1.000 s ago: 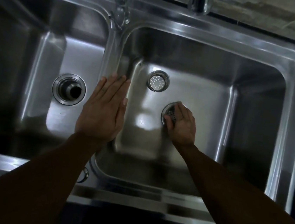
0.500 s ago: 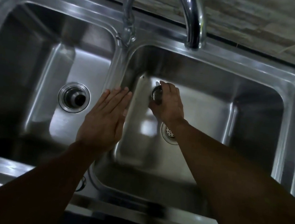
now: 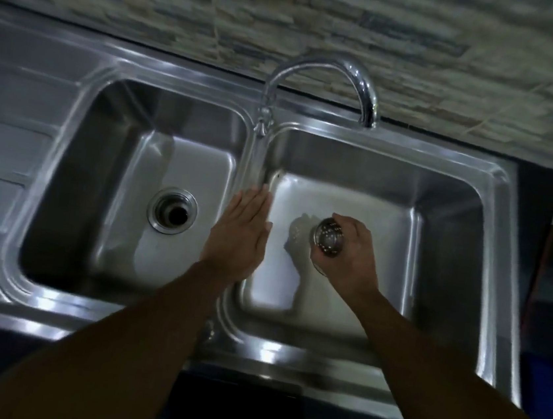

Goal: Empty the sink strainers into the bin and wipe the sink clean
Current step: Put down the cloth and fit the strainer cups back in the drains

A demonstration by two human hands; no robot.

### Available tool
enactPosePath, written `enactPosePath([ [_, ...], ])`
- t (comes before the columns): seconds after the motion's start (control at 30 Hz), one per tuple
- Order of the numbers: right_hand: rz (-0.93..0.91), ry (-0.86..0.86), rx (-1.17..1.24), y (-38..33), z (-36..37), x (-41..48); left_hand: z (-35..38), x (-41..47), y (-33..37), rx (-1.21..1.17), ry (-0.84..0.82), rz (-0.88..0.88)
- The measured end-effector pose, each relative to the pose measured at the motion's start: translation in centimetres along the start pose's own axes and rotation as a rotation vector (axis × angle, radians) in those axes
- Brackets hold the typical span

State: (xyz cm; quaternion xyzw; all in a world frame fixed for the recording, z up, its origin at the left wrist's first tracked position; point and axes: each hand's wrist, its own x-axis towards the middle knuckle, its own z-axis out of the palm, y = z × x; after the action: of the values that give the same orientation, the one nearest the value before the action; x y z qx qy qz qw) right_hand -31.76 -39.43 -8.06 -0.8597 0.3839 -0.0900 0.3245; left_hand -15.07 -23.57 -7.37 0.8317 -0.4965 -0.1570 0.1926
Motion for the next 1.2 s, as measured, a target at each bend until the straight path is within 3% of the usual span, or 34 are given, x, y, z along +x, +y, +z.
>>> enactPosePath([
  [0.17,-0.08,0.06,-0.036,-2.7,-1.2,-0.7,-2.2,-1.9,-2.1,-0.08,-0.067,0.022],
  [0.33,-0.201,0.053,-0.005,-8.3,0.0,0.2,-5.3,-7.3,-8.4,0.004,-0.079,-0.155],
  [0.63,-0.422,-0.194,-0.017,-19.3,7.1,1.9,-12.7,-15.4,-17.2,0.122,0.02,-0.476],
  [0.83,-0.401,-0.325,-0.135,-21.2,13.3,3.0,-11.7,-19.3,-19.5,0.181,0.041,-0.444],
  [1.2,-0.304,-0.494,-0.238,-20.3,22.0,4.9,-10.7,-19.3,-21.0,0.061,0.123,-0.487],
])
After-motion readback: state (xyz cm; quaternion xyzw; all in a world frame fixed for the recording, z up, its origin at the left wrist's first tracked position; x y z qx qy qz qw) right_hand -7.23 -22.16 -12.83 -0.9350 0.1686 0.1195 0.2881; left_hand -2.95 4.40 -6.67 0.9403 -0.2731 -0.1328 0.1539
